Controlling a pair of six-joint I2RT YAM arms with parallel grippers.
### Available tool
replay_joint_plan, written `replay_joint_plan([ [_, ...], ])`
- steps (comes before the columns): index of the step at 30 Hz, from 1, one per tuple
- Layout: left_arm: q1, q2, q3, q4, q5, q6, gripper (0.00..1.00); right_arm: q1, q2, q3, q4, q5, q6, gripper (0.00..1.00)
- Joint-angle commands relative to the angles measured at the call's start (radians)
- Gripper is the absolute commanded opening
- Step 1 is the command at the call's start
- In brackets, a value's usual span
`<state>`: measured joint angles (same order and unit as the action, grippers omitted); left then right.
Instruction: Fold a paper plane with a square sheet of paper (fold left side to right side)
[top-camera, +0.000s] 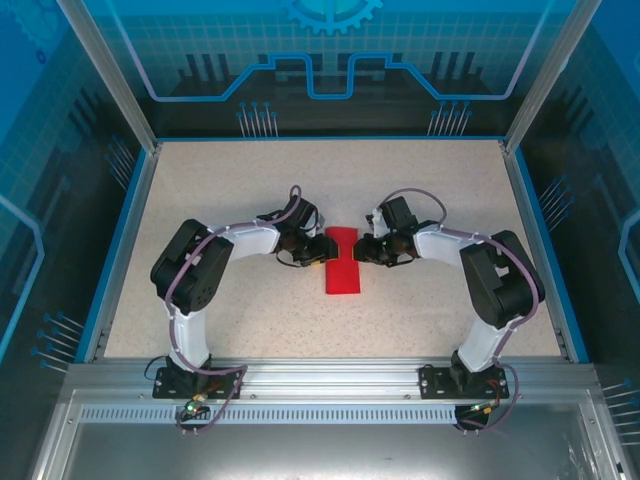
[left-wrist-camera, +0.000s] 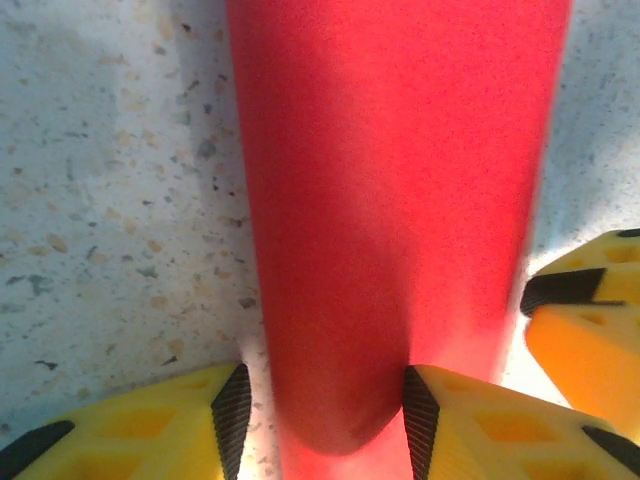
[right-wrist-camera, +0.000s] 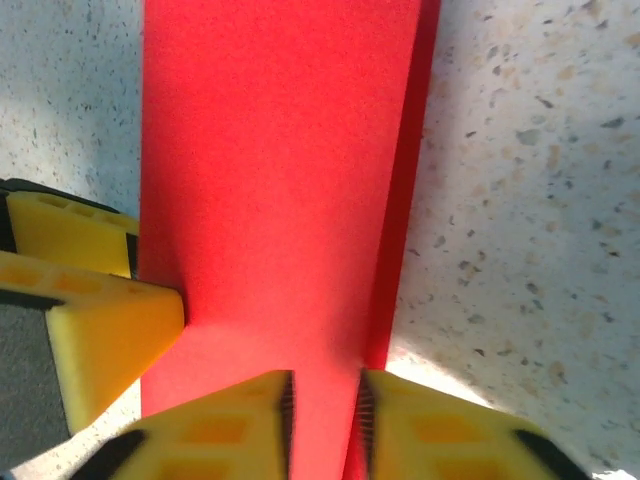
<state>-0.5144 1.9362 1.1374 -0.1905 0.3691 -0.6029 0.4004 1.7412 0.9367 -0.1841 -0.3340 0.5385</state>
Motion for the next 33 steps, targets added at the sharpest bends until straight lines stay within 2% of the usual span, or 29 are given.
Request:
replay_joint_plan([
  [1,-0.009,0.032,0.024,-0.050,-0.033,-0.007,0.47,0.008,-0.076,0.008,-0.061,0.079,-0.044,0.38],
  [4,-0.010,0.042,0.028,-0.053,-0.033,-0.009,0.47,-0.001,-0.124,-0.008,-0.114,0.159,-0.077,0.49],
  [9,-0.013,0.056,0.041,-0.072,-0.041,-0.008,0.48,-0.016,-0.161,-0.028,-0.183,0.256,-0.108,0.55],
  [33,-0.031,0.117,0.090,-0.141,-0.072,-0.012,0.51,-0.032,-0.157,-0.052,-0.191,0.236,-0.117,0.58],
])
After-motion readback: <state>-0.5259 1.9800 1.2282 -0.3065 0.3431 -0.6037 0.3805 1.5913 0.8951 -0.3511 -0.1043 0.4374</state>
